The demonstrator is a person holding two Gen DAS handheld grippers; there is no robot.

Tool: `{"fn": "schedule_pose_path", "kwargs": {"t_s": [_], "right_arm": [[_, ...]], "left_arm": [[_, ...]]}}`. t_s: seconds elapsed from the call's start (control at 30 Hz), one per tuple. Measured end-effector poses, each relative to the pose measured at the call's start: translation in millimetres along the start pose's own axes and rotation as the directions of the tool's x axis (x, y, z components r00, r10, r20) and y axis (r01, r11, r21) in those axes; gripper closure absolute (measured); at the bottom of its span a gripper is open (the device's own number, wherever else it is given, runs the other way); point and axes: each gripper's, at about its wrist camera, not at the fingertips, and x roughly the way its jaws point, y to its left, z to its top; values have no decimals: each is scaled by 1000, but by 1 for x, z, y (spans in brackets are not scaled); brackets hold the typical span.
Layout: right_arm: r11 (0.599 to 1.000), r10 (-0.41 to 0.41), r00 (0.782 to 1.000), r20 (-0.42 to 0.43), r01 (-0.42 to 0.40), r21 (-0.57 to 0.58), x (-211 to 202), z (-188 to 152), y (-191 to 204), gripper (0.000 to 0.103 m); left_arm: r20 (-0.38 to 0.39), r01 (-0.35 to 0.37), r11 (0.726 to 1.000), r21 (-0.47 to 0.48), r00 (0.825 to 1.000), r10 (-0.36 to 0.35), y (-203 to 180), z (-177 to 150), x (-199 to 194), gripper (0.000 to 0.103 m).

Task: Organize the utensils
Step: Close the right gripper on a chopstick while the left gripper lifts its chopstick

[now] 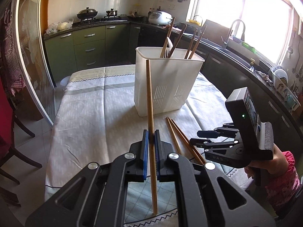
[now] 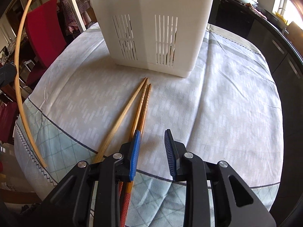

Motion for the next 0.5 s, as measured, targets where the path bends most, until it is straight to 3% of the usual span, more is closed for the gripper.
{"fn": "schedule_pose_path", "kwargs": {"t_s": [0.23,0.5], "right_arm": [[999,-22,999,-26,21,-40,8,3,12,76],[1000,-11,999,-33,11,-3,6,19,9,76]], "left_arm": [[1,2,1000,9,1000,-3,-3,0,-2,97],[-7,11,1000,4,1000,-11,-1,0,1,97]]}}
